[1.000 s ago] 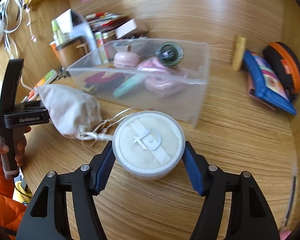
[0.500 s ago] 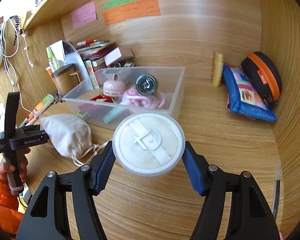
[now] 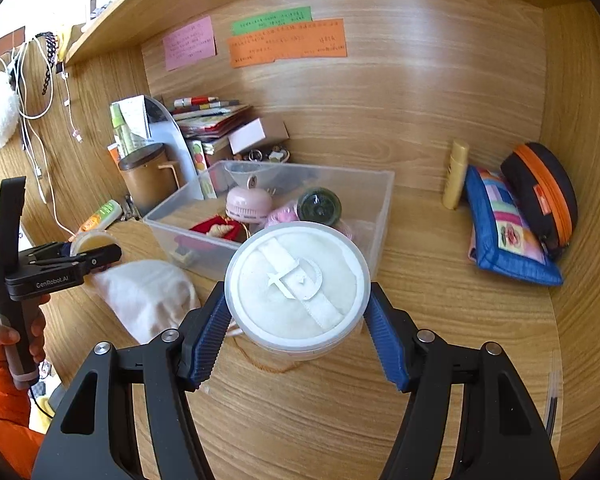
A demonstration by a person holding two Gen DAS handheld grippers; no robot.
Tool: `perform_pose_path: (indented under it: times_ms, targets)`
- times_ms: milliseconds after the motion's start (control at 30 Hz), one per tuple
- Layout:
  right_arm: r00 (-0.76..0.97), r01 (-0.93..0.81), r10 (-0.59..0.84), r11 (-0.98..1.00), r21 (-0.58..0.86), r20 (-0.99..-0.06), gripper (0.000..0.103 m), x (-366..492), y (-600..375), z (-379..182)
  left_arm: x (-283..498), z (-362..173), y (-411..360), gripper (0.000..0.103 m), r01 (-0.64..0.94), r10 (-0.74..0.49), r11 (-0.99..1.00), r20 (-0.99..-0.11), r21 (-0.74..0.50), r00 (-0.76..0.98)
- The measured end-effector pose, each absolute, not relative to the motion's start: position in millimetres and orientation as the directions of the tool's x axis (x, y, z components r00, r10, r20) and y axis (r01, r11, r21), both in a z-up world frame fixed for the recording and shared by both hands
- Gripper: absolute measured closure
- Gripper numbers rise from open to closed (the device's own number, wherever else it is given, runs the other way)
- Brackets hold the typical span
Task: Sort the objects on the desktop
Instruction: 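Carry jar and tin into the clear box and open both grippers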
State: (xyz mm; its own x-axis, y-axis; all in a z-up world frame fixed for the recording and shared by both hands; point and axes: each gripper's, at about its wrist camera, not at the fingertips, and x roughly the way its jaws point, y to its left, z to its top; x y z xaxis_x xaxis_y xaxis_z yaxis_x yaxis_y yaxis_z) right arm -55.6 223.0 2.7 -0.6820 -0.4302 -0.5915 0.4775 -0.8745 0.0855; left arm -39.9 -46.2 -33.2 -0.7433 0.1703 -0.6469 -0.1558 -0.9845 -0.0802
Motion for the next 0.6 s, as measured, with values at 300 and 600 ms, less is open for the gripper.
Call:
perform_pose_path:
  times_ms: [300, 600]
  targets:
    - [-0.691, 0.497, -0.454, -0.863, 0.086, -0.563, 0.041, -66.9, 214.9, 16.4, -52.3, -1.4, -43.6, 0.037, -0.215, 0.218, -0.974, -0.595, -0.076, -0.773]
    - [-0.701, 0.519, -0.465, -0.852, 0.060, -0.541, 0.041, -88.4, 201.4, 32.3, -76.5, 20.3, -32.5, 0.037, -0.281, 0.282, -0.955, -0.568, -0.092, -0.773]
